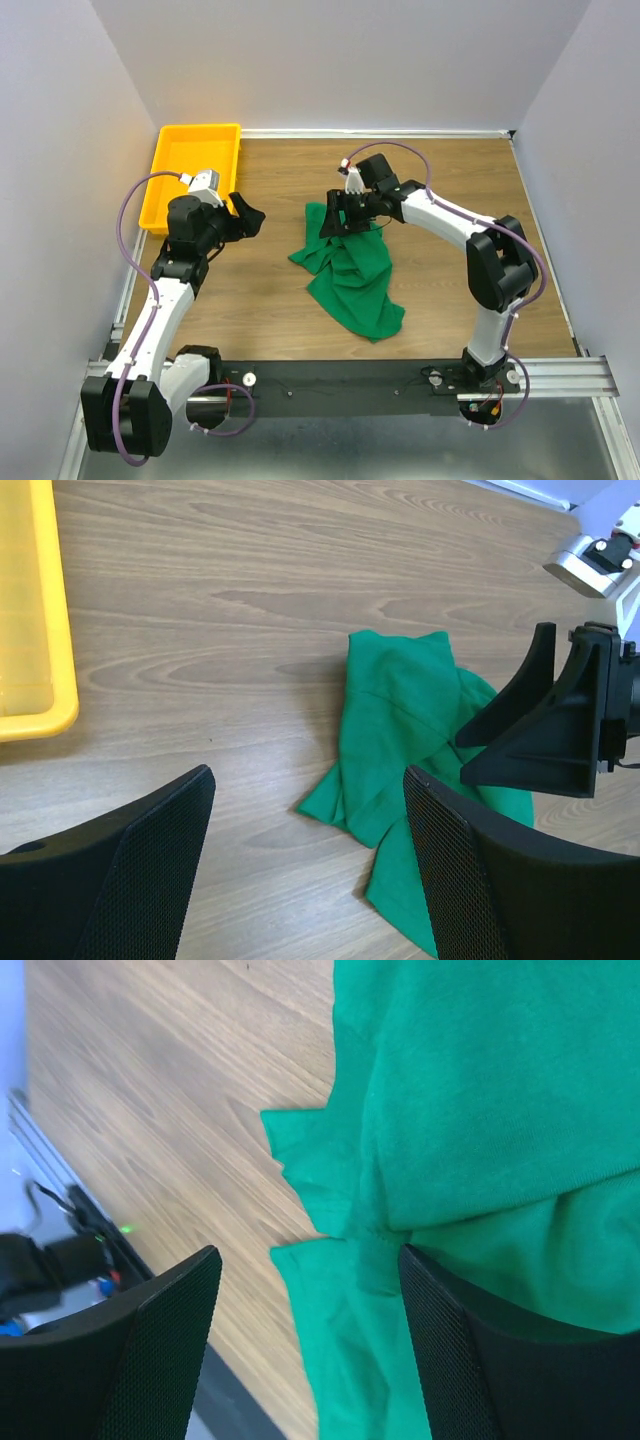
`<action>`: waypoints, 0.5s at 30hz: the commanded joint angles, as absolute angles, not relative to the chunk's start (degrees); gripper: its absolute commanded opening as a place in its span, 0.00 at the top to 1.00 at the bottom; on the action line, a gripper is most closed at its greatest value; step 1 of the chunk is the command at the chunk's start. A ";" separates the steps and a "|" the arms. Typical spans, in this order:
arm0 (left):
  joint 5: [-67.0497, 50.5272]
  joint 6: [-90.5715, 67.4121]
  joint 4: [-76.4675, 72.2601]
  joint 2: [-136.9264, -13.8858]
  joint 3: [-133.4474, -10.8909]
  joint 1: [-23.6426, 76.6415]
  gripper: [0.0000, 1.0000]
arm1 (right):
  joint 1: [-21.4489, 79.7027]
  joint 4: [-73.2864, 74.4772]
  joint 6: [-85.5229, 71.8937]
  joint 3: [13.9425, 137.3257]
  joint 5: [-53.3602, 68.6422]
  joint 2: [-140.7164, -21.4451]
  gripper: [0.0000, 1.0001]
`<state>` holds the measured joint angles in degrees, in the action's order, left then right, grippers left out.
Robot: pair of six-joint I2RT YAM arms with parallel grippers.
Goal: Fold and stack the t-shirts
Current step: Flatten the tshirt out
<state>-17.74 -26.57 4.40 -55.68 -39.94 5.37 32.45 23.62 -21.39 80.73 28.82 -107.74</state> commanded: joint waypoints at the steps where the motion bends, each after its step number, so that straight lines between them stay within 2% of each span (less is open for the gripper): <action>1: -18.99 -28.12 4.22 -54.14 -39.55 5.54 0.16 | 32.52 20.83 -28.47 81.38 27.60 -110.03 0.25; 5: -19.25 -28.39 4.22 -54.23 -39.81 5.54 0.17 | 32.52 20.39 -30.14 82.52 26.72 -112.67 0.29; 11: -19.34 -27.86 5.10 -53.62 -40.69 5.54 0.17 | 32.26 20.13 -31.99 83.85 24.09 -114.08 0.49; 15: -20.56 -28.56 3.79 -53.53 -39.55 5.54 0.17 | 31.64 19.16 -31.91 84.72 22.85 -113.82 0.70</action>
<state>-17.98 -27.75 4.47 -54.74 -39.92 5.37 32.27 21.19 -30.94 81.65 25.89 -113.67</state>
